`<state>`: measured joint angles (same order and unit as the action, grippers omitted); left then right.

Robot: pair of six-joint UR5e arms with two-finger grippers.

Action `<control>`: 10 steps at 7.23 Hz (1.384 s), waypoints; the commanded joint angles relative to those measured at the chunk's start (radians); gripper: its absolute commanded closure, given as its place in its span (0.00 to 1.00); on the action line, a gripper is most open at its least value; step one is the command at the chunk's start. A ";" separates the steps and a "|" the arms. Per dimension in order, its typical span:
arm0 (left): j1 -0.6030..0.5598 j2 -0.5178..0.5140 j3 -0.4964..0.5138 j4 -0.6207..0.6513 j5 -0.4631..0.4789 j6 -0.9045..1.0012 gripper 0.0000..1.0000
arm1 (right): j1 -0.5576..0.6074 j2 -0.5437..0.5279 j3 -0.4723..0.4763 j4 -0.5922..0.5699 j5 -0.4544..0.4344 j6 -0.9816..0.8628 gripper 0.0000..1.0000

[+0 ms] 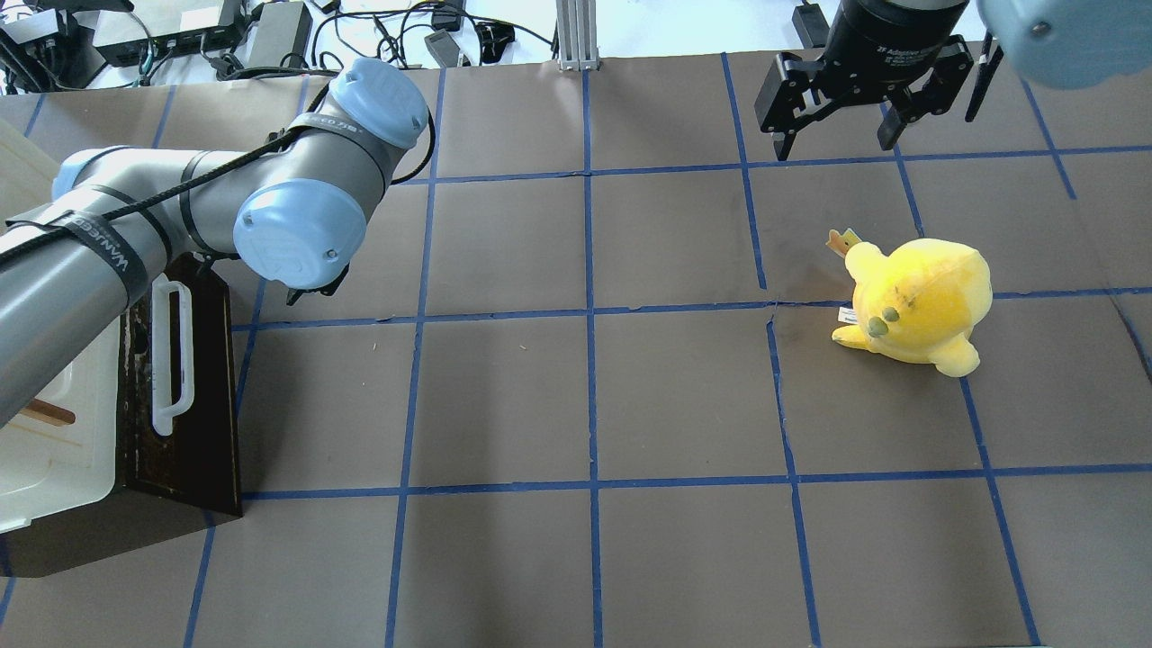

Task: Pull drawer sideways
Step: 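Move the left gripper down toward the white handle of the wooden drawer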

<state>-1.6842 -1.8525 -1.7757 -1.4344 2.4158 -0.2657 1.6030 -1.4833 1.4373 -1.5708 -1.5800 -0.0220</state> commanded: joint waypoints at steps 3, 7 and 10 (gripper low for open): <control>0.000 -0.078 -0.089 0.006 0.139 -0.120 0.00 | 0.000 0.000 0.000 0.000 0.000 0.000 0.00; 0.003 -0.106 -0.067 -0.029 0.236 -0.150 0.00 | 0.000 0.000 0.000 0.000 0.000 0.000 0.00; 0.015 -0.099 -0.080 -0.137 0.305 -0.170 0.00 | 0.000 0.000 0.000 0.000 0.000 0.000 0.00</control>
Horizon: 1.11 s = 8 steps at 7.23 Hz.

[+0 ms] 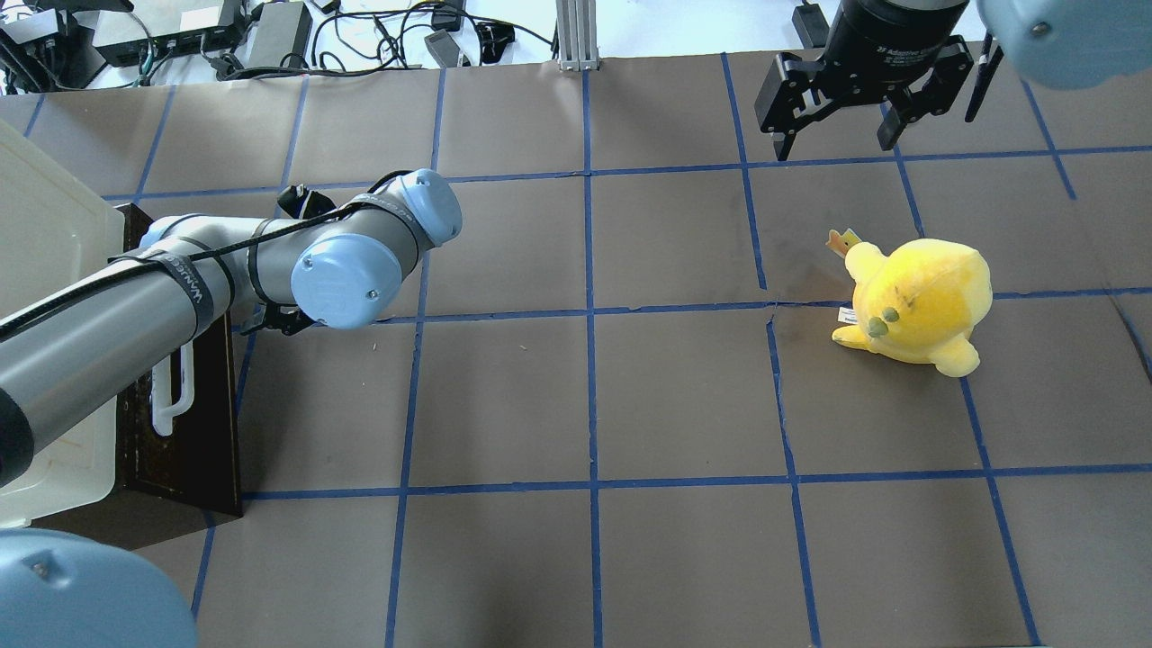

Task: Pull drawer sideways
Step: 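Align the left gripper around the white handle and close it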

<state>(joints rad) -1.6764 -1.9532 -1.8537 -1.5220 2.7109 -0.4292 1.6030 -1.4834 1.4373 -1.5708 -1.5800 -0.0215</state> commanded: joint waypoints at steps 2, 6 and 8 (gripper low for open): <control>0.030 -0.003 -0.025 -0.066 0.021 -0.026 0.00 | 0.000 0.000 0.000 0.000 0.000 0.000 0.00; 0.047 -0.003 -0.047 -0.064 0.049 -0.048 0.05 | 0.000 0.000 0.000 0.000 0.000 0.000 0.00; 0.047 -0.015 -0.048 -0.061 0.049 -0.054 0.14 | 0.000 0.000 0.000 0.000 0.000 0.000 0.00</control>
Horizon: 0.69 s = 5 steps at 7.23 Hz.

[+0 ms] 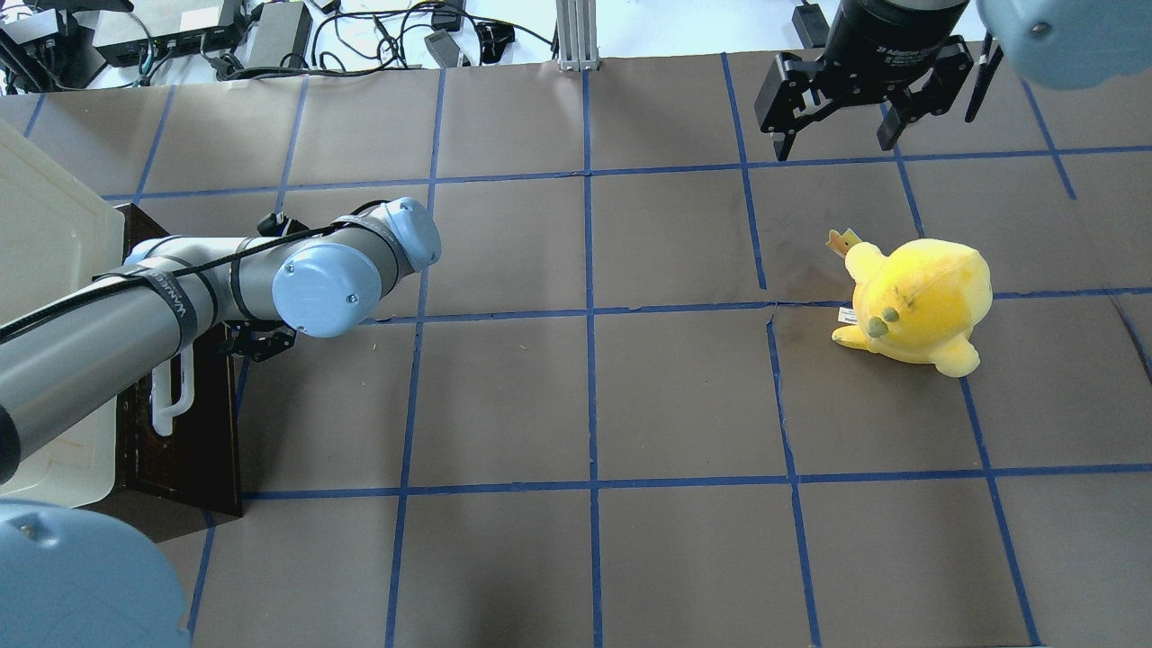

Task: Pull drawer sideways
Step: 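Align the left gripper around the white handle and close it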

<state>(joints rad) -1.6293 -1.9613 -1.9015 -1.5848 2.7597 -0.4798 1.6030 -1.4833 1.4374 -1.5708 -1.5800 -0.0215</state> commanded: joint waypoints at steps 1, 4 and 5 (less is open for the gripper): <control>0.000 -0.008 0.002 0.003 0.000 -0.003 0.15 | 0.000 0.000 0.000 0.000 0.000 0.000 0.00; 0.005 -0.008 0.001 0.005 0.000 -0.003 0.21 | 0.000 0.000 0.000 0.000 0.000 0.000 0.00; 0.006 -0.007 0.001 0.006 -0.002 -0.003 0.24 | 0.000 0.000 0.000 0.000 0.000 0.000 0.00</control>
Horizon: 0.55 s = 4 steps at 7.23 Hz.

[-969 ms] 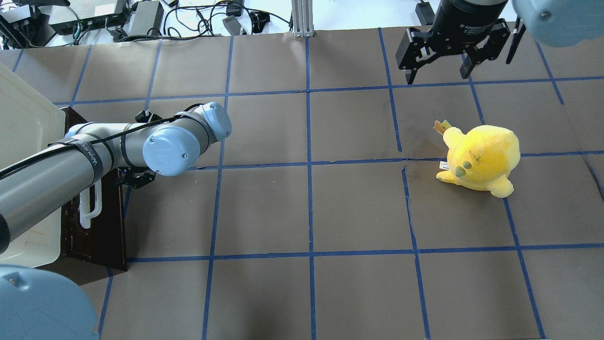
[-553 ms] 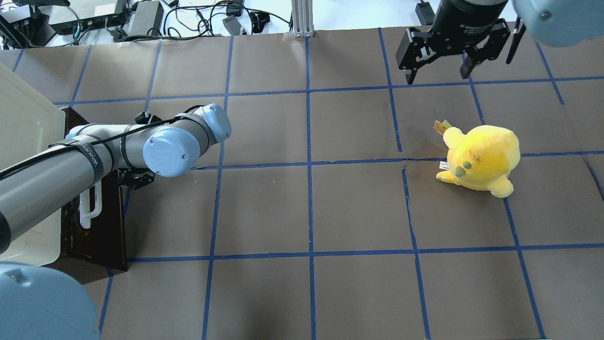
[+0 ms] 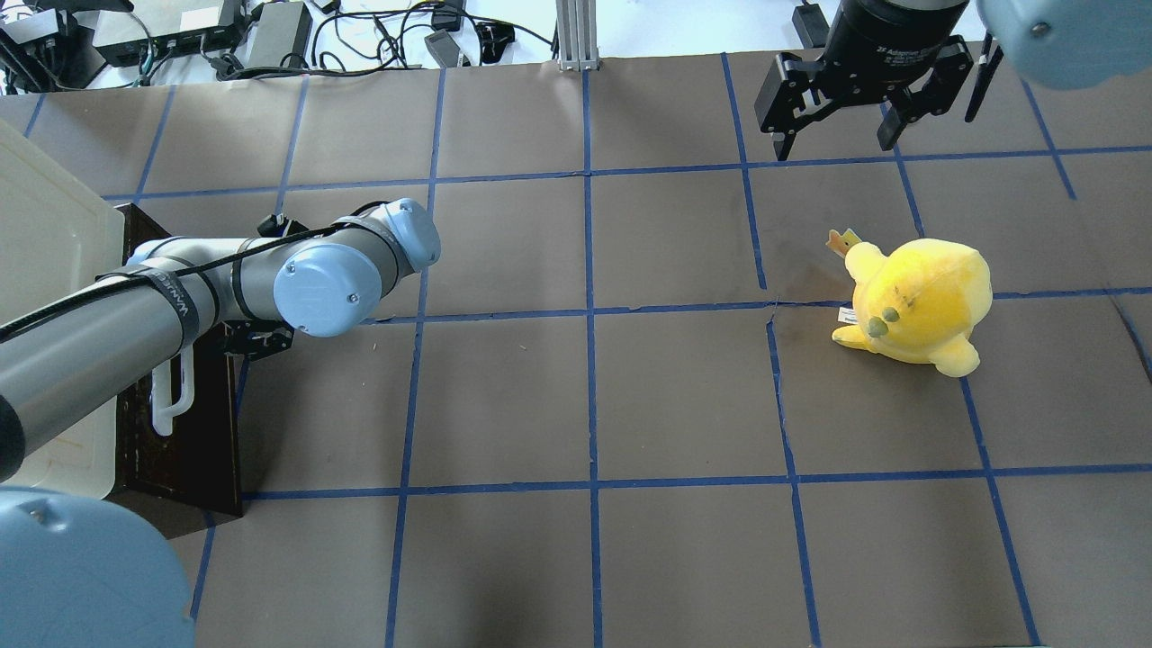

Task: Pull drawer sideways
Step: 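Align the left gripper around the white handle and close it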

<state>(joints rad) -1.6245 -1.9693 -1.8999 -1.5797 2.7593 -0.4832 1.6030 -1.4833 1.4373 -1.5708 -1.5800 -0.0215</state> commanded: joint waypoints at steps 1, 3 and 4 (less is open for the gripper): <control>0.006 0.000 -0.001 0.001 -0.001 0.000 0.24 | 0.000 0.000 0.000 0.000 0.000 0.000 0.00; 0.014 0.000 -0.001 0.001 -0.004 0.000 0.28 | 0.000 0.000 0.000 0.000 0.000 0.000 0.00; 0.014 -0.003 -0.001 0.003 -0.006 0.000 0.33 | 0.000 0.000 0.000 0.000 0.000 0.000 0.00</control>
<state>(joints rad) -1.6118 -1.9706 -1.9011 -1.5781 2.7557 -0.4832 1.6030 -1.4834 1.4374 -1.5708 -1.5800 -0.0215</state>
